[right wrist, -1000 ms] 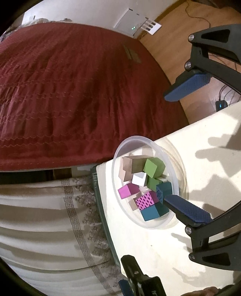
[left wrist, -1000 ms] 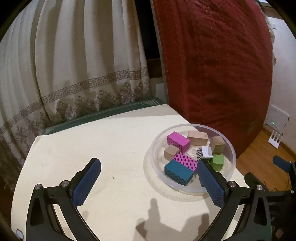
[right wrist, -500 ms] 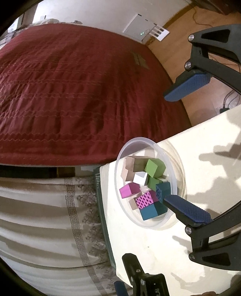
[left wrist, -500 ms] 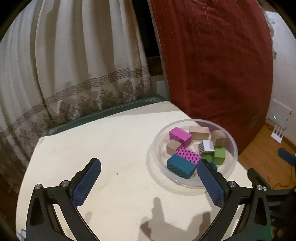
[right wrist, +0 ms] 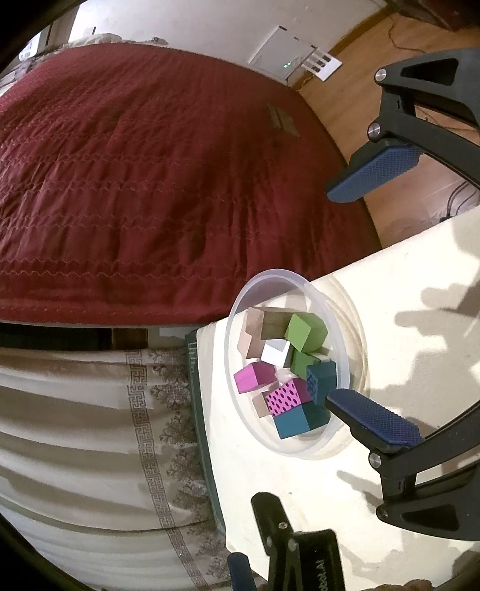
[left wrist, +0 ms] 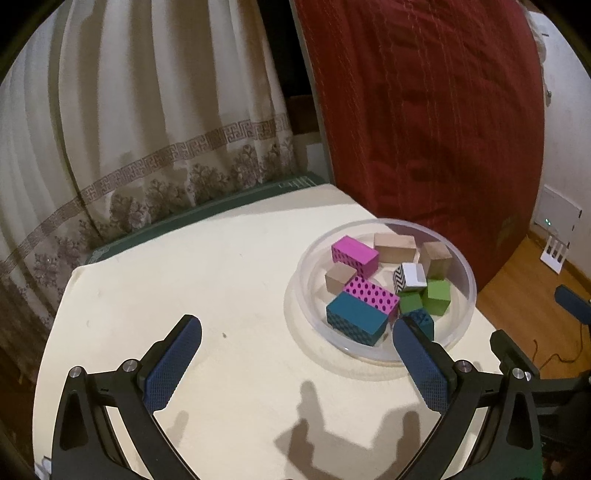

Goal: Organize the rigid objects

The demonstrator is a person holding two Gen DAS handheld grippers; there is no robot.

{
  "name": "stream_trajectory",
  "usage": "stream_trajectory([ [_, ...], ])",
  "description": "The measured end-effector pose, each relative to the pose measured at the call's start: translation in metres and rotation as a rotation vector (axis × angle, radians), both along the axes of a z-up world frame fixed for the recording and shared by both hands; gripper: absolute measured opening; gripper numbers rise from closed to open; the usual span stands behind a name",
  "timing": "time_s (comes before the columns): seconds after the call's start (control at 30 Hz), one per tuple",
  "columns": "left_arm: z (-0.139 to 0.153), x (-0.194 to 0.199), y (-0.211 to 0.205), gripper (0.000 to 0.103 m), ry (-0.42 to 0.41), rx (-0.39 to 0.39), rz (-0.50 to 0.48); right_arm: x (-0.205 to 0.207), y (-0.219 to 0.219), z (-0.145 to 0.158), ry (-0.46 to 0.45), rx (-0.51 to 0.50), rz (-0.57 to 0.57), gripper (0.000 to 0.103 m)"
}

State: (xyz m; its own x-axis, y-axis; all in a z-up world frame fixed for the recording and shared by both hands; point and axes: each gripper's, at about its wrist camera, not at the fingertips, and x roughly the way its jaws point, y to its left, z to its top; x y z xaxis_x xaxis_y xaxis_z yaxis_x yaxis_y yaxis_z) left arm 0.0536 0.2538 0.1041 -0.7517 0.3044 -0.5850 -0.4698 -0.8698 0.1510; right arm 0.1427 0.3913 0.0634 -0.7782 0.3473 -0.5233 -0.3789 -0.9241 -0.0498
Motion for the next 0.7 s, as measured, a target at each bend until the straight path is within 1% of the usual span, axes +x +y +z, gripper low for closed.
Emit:
stream_trajectory([
  [0.17,-0.007,-0.006,0.005,0.103,-0.038,-0.007,-0.011,0.0,-0.001,-0.003,-0.007,-0.006,0.004,0.103],
  [0.43,-0.012,-0.008,0.01,0.103,-0.043,-0.027,-0.011,-0.002,0.002,-0.005,-0.009,-0.015,0.003,0.103],
  [0.6,-0.017,-0.008,0.015,0.103,-0.075,-0.017,-0.048,-0.002,0.004,-0.006,-0.013,-0.021,0.005,0.103],
  [0.7,-0.017,-0.005,0.017,0.103,-0.065,-0.023,-0.055,-0.002,0.005,-0.008,-0.015,-0.03,0.007,0.103],
])
